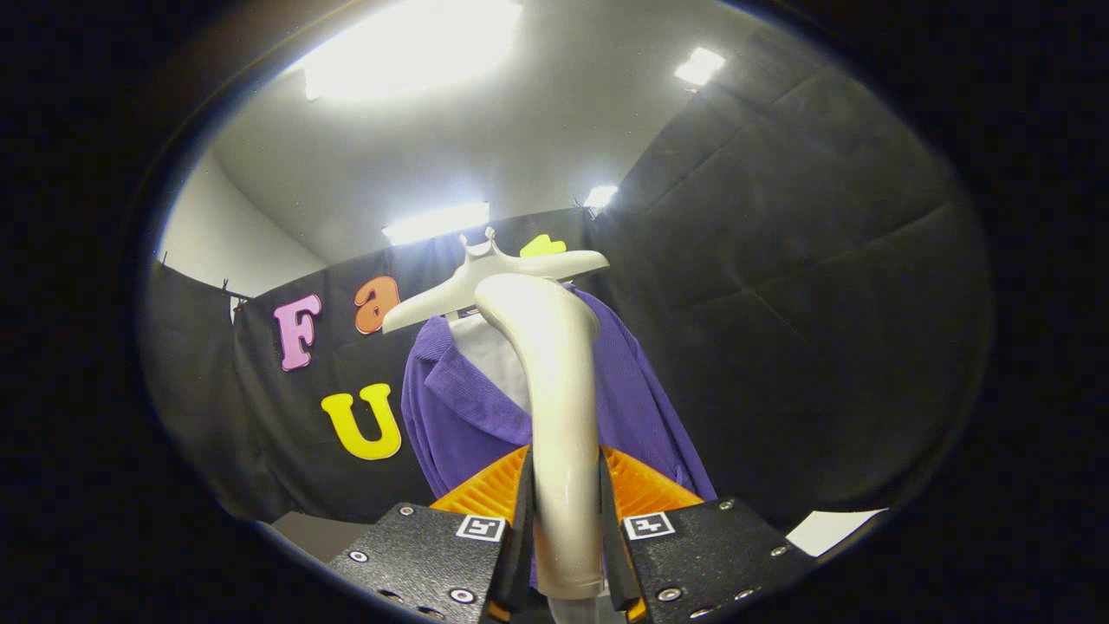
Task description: Iron the clothes twice with a garment steamer, once on the left side and once on the right side.
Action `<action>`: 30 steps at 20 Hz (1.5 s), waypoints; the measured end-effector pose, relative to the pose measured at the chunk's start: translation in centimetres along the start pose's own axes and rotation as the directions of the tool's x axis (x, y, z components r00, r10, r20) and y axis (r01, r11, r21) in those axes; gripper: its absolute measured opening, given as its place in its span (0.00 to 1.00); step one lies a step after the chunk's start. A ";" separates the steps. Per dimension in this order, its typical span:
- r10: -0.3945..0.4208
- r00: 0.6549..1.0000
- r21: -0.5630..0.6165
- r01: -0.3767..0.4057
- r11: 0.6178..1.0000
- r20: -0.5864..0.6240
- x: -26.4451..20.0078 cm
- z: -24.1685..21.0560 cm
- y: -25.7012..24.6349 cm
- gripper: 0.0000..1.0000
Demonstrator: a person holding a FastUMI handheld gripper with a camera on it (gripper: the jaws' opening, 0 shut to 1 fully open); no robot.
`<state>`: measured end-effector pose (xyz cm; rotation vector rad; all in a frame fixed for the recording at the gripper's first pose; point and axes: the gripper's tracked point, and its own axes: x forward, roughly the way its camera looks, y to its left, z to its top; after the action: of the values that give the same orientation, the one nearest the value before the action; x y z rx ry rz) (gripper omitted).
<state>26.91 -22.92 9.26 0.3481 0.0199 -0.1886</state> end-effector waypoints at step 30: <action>-0.155 0.973 -0.051 0.149 0.988 -0.171 9.3 -10.8 -5.9 0.35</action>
<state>35.10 -26.35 -3.36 0.3250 0.2239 -0.3088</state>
